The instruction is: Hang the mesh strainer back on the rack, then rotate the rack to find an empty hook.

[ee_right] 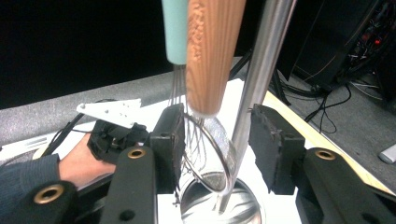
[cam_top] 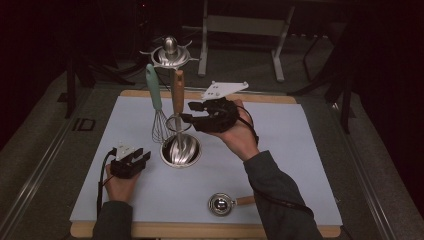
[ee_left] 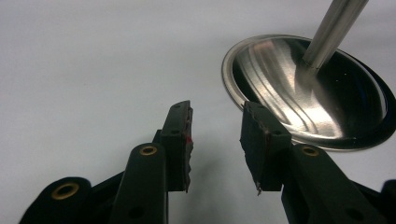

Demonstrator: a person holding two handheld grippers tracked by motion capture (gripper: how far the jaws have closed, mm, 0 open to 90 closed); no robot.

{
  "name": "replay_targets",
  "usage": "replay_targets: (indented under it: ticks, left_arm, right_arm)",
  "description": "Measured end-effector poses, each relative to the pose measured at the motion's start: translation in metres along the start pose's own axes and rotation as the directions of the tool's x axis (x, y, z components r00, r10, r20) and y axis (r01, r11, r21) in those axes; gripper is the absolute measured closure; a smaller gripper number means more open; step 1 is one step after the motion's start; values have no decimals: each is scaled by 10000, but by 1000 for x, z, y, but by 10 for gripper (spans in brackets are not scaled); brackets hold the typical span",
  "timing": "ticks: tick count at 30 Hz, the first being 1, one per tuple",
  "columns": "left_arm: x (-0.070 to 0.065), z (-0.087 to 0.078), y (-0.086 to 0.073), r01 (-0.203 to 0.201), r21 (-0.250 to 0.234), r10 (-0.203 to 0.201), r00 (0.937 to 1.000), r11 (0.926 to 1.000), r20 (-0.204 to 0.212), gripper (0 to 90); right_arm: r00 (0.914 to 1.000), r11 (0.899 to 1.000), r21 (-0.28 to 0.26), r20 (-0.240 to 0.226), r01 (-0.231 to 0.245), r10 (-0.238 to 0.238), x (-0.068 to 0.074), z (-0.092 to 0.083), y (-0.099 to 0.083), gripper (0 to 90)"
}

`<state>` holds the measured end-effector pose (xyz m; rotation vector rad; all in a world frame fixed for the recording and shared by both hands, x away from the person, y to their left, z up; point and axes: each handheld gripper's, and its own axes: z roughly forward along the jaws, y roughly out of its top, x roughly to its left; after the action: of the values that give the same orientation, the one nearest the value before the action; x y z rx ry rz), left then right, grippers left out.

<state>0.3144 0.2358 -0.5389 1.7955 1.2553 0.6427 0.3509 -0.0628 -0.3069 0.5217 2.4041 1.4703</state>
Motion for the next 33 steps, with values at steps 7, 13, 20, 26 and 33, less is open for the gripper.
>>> replay_targets:
  ticks: [7,13,20,26,33]
  left_arm:
    - [0,0,0,21,-2,-21,10000,10000,9,635]
    - [0,0,0,-6,15,6,10000,10000,-8,635]
    - [-1,0,0,-55,22,55,10000,10000,-41,635]
    - [-1,0,0,-37,16,37,10000,10000,-42,635]
    - [0,-1,0,29,-84,-30,10000,10000,-69,637]
  right_arm:
    - [9999,9999,132,-143,-4,6,0,-8,-5,538]
    - [9998,9983,555,17,197,-198,-2,-15,-11,532]
    - [9991,9945,1002,231,319,-344,-4,-22,-21,530]
    - [9990,9921,1217,311,289,-329,-8,-26,-30,529]
    - [9983,9892,1461,534,133,-213,-15,-33,-47,528]
